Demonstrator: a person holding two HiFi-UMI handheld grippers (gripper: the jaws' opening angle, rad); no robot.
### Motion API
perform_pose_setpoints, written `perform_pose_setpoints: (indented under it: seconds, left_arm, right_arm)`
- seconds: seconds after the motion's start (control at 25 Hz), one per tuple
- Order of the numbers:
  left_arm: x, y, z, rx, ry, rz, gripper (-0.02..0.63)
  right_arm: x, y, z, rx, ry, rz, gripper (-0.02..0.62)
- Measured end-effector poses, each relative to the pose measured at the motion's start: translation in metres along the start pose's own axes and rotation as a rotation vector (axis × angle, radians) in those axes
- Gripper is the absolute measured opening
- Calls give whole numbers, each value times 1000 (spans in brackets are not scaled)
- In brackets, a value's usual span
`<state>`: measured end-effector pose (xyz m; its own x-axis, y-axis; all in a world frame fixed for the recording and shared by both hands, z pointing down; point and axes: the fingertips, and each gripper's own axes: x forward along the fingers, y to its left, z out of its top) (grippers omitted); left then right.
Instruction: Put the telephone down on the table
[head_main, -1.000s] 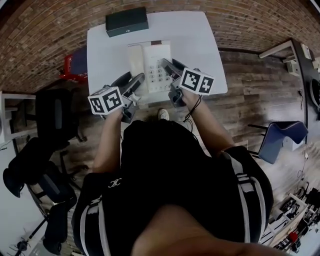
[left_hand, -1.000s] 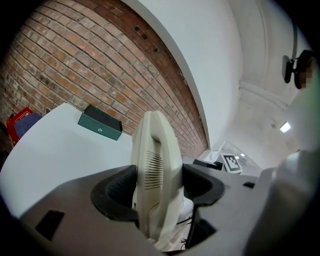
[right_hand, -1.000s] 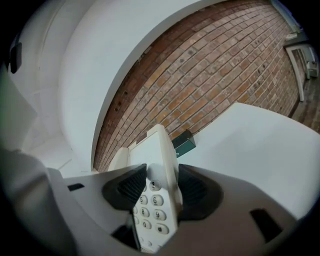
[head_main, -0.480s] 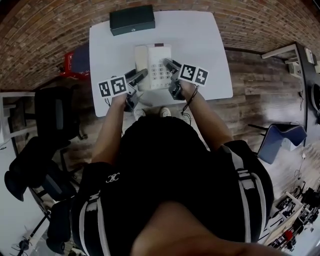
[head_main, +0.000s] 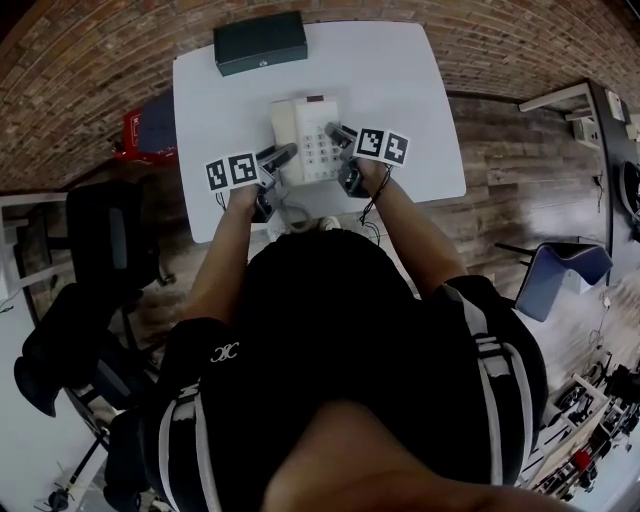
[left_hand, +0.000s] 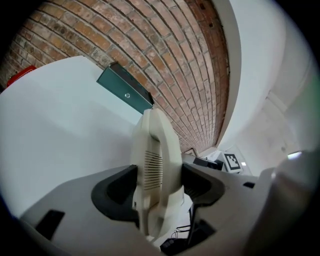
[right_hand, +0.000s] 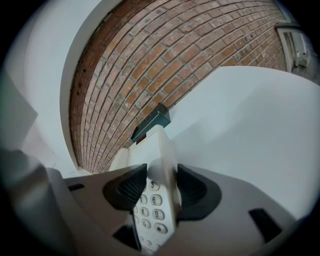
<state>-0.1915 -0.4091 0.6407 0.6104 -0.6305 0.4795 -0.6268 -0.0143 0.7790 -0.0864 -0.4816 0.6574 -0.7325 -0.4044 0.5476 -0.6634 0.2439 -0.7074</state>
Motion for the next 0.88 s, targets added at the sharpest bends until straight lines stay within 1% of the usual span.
perform_pose_setpoints:
  seconds: [0.44,0.6,0.72,0.8,0.88]
  left_arm:
    - [13,18,-18,-48,49,24,284]
    - [14,23,-24,-45,58,29,282]
    - [14,23,-25,-54,58,19,284]
    - [12,23,-22,-50,41,23,284]
    - [5,23,-12,-24,-12,41,284]
  right_arm:
    - [8,-22,-16,10,38,-34,169]
    - [10,-23,-20,-9,38,-36,170]
    - [11,-23,-20,-9,27,-24,170]
    - [10,-23,-18,2,11,-13,164]
    - [5,-22,-12,9,-26,-8,158]
